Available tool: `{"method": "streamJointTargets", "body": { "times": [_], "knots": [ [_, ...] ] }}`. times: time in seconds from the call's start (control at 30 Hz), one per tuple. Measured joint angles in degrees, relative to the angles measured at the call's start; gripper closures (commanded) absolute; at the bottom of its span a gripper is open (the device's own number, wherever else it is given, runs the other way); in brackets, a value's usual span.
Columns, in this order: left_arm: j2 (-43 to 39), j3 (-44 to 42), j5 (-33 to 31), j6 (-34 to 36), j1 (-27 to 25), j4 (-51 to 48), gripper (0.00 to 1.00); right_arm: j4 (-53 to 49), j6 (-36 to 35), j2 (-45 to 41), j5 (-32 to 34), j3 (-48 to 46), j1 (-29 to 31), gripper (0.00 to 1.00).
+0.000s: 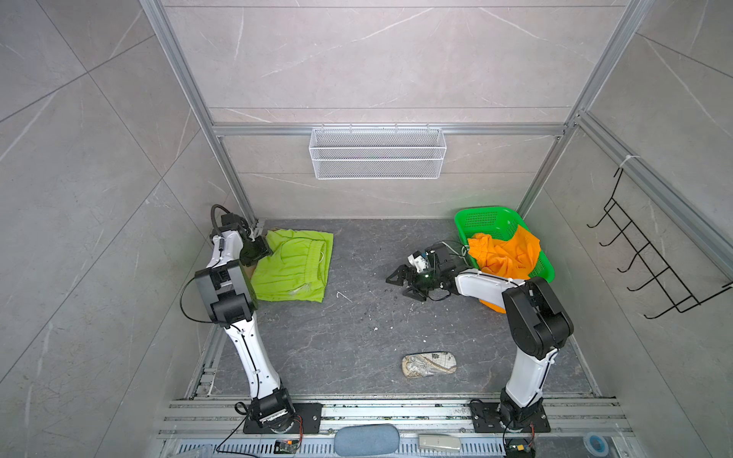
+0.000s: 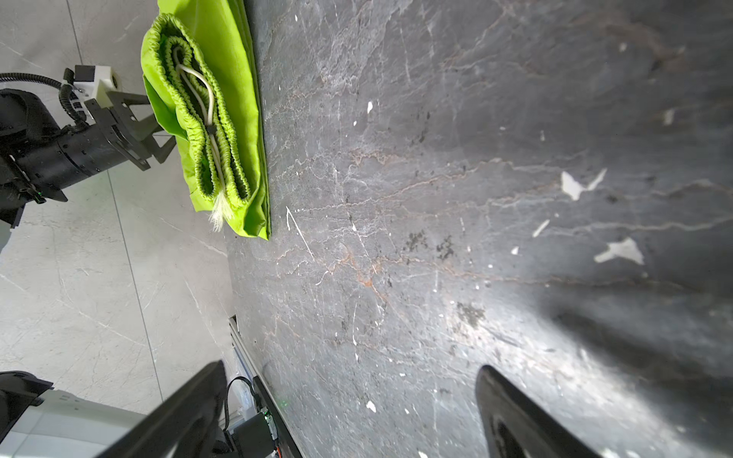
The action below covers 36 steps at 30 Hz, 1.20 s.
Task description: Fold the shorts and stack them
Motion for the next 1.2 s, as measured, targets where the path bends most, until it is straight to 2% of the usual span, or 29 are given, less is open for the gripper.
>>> {"method": "streamJointTargets", "body": {
  "times": [0.1, 0.17, 0.47, 0.73, 1.2],
  "knots": [
    [0.0, -0.7, 0.6, 0.2, 0.0, 0.6, 0.85, 0.0, 0.0, 0.0, 0.0, 0.0, 0.0, 0.01],
    [0.0, -0.9, 1.4, 0.0, 0.0, 0.6, 1.00, 0.0, 0.0, 0.0, 0.0, 0.0, 0.0, 0.01],
    [-4.2, -0.6, 3.3, 0.0, 0.0, -1.8, 1.00, 0.0, 0.2, 0.0, 0.0, 0.1, 0.0, 0.01],
    [-9.0, 6.6, 4.0, 0.0, -0.3, -5.6, 1.00, 0.6, 0.9, 0.0, -0.3, 0.3, 0.0, 0.01],
    [-4.5, 6.1, 4.5, -0.4, 1.9, -4.0, 1.00, 1.5, 1.3, 0.0, -0.4, 0.4, 0.0, 0.01]
  ]
}}
